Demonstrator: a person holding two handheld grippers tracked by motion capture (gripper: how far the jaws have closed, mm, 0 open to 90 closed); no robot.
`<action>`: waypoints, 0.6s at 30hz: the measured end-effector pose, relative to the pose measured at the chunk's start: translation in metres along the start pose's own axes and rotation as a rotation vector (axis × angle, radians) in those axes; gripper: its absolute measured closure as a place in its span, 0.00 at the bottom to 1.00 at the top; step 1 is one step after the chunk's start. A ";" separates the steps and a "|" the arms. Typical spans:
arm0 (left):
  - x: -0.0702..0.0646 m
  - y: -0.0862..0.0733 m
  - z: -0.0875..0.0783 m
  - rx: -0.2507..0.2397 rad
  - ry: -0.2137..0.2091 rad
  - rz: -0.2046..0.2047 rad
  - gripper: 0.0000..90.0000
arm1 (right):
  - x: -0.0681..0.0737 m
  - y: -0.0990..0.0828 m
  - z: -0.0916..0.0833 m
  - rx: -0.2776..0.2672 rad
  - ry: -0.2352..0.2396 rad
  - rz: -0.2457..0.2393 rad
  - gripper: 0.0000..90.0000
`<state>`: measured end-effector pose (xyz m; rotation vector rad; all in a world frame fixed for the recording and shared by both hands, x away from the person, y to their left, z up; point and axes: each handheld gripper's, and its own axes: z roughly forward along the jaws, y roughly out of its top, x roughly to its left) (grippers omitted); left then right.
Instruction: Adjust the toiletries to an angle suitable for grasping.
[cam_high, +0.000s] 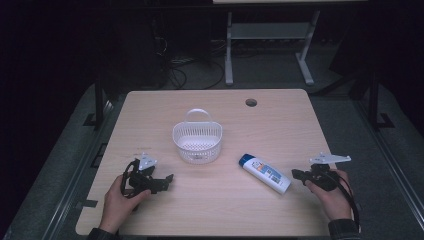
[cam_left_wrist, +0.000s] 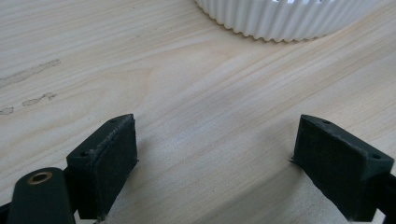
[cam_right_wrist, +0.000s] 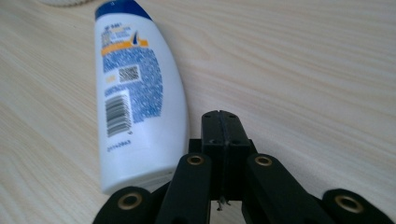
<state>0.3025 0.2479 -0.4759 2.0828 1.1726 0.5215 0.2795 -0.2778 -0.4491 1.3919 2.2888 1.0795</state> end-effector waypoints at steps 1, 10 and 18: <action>0.000 0.000 0.000 0.000 0.000 0.000 0.14 | -0.001 -0.001 0.002 0.011 0.000 0.001 1.00; 0.000 0.000 0.000 0.000 0.000 0.000 0.14 | 0.000 -0.001 0.011 0.040 0.017 -0.006 1.00; 0.000 0.000 0.000 0.000 0.000 -0.001 0.14 | 0.003 -0.001 0.015 0.060 0.040 -0.018 1.00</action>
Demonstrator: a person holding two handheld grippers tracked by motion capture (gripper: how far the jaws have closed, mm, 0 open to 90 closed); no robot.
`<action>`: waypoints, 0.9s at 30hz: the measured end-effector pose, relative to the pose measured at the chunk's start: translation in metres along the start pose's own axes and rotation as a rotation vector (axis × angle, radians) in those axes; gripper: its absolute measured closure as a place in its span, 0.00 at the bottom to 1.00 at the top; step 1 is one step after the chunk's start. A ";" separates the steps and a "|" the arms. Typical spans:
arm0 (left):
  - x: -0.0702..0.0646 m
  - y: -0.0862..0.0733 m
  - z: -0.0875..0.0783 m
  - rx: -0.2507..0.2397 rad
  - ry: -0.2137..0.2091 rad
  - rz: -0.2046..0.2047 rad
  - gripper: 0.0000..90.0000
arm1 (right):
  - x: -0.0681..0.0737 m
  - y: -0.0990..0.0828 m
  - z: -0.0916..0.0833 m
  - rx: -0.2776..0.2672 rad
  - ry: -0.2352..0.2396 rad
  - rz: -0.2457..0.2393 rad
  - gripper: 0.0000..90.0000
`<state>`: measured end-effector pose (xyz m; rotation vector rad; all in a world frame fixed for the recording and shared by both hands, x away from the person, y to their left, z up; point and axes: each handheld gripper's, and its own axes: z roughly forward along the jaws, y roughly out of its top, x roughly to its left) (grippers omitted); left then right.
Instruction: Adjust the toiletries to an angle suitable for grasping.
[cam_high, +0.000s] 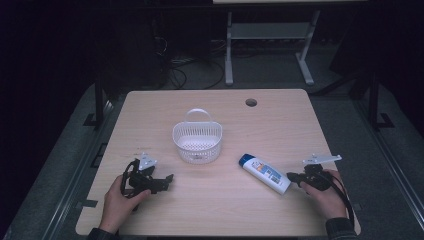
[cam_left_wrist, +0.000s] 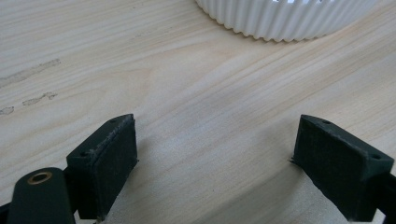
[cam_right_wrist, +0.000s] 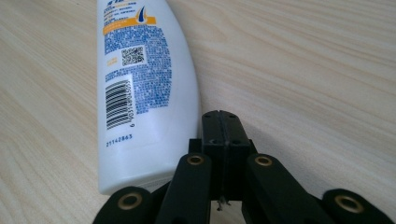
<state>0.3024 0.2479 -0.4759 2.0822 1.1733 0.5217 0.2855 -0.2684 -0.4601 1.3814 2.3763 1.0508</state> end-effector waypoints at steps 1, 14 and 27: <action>0.000 0.000 0.000 0.000 0.000 0.000 0.14 | 0.000 0.000 0.000 0.004 0.002 0.001 1.00; 0.000 0.000 0.000 0.000 0.000 -0.001 0.14 | 0.013 0.002 0.003 0.032 0.043 -0.039 1.00; 0.000 0.000 0.000 0.000 0.000 0.000 0.14 | 0.022 0.005 0.004 0.035 0.061 -0.051 0.96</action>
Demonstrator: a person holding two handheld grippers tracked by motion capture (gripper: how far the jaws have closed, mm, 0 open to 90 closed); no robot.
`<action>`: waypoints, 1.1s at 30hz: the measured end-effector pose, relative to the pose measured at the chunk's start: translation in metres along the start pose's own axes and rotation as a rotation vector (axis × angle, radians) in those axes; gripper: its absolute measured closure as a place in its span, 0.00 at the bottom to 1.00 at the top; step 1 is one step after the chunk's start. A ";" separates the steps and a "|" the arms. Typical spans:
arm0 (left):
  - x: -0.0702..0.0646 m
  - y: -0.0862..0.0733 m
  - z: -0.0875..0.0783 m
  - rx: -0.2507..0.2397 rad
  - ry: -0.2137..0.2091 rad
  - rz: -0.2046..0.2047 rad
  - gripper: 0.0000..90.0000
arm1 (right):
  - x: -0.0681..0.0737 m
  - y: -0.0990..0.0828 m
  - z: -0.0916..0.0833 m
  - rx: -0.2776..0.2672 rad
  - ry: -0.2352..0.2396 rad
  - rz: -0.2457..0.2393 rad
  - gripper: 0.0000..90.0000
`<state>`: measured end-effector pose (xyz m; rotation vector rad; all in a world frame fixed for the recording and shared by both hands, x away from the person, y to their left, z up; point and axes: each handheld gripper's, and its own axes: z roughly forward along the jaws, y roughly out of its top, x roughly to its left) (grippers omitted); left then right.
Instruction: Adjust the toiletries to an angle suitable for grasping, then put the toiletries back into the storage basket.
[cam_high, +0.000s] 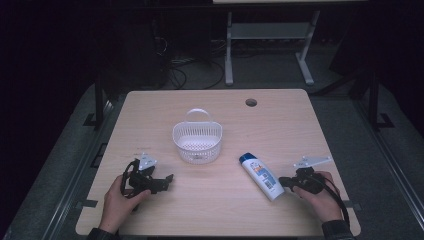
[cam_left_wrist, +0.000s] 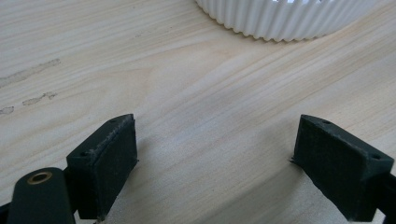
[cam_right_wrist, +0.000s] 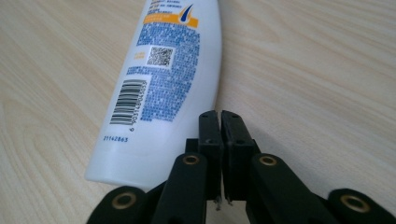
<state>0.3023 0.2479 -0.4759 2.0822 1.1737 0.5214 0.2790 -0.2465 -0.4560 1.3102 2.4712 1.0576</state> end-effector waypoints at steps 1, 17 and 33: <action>0.000 0.000 0.000 0.000 0.000 0.000 0.14 | -0.001 0.000 -0.001 -0.005 -0.001 0.009 0.93; 0.000 0.000 0.000 0.000 -0.001 0.000 0.14 | 0.003 0.016 -0.010 -0.109 -0.003 0.061 0.56; 0.000 0.000 0.000 0.000 -0.001 -0.002 0.14 | 0.012 0.042 -0.010 -0.119 -0.003 0.034 0.45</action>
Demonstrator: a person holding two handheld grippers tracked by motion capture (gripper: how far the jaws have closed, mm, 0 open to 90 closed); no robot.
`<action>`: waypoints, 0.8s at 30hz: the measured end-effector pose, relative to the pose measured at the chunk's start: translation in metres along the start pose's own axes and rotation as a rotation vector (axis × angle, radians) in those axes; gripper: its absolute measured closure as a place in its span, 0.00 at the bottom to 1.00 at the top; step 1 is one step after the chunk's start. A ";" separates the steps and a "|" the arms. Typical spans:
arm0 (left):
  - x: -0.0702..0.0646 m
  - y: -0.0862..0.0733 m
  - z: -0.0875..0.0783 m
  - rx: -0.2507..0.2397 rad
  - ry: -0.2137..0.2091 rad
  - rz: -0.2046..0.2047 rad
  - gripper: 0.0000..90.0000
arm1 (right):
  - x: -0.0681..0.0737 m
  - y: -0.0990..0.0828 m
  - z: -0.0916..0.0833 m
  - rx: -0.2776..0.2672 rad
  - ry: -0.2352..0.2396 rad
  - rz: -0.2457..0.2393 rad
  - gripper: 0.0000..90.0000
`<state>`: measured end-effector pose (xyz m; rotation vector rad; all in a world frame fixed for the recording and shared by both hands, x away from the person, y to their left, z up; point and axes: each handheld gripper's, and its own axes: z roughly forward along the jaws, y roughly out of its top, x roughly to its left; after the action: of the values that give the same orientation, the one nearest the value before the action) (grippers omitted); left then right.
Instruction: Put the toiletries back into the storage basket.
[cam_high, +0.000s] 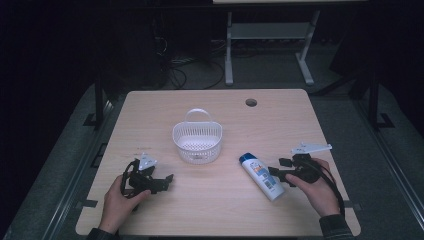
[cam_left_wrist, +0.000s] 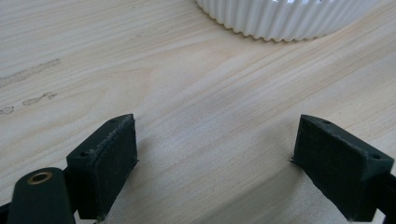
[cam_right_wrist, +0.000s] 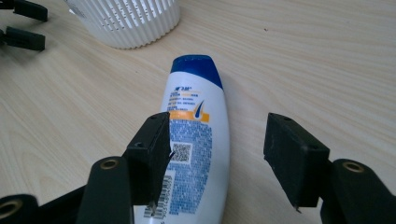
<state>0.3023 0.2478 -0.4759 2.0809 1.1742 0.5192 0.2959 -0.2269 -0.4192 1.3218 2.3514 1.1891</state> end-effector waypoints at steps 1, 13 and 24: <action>0.000 0.000 0.000 0.000 0.000 0.000 0.14 | 0.001 0.002 0.000 0.002 0.000 -0.003 0.45; 0.000 0.000 0.000 0.001 0.000 0.000 0.14 | 0.009 0.019 0.011 0.044 0.007 -0.022 0.44; 0.000 0.000 0.000 0.001 0.000 0.001 0.14 | 0.019 0.034 0.031 0.124 -0.002 -0.058 0.42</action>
<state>0.3023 0.2479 -0.4758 2.0830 1.1737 0.5196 0.3229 -0.1854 -0.4112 1.2816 2.4801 1.0403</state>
